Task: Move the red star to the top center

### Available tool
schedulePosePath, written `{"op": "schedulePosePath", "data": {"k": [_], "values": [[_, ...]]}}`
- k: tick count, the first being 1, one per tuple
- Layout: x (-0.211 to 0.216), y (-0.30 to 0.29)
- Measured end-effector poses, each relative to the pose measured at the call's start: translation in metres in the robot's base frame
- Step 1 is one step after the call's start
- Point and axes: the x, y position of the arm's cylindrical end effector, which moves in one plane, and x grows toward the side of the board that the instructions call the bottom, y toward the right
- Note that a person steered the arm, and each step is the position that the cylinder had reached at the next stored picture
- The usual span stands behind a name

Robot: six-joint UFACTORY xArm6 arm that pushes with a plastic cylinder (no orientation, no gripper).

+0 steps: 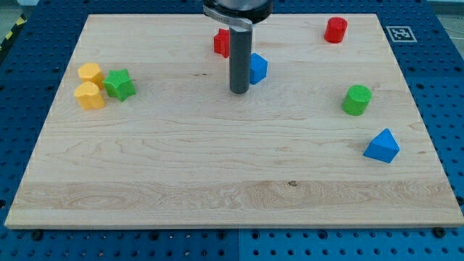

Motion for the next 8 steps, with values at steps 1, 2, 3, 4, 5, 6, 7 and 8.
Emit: {"op": "schedulePosePath", "data": {"k": [1, 2, 3, 4, 5, 6, 7, 8], "values": [[-0.022, -0.010], [-0.041, -0.017], [-0.051, -0.003], [-0.057, -0.003], [-0.087, -0.021], [-0.088, -0.021], [-0.088, -0.021], [-0.097, -0.021]]}}
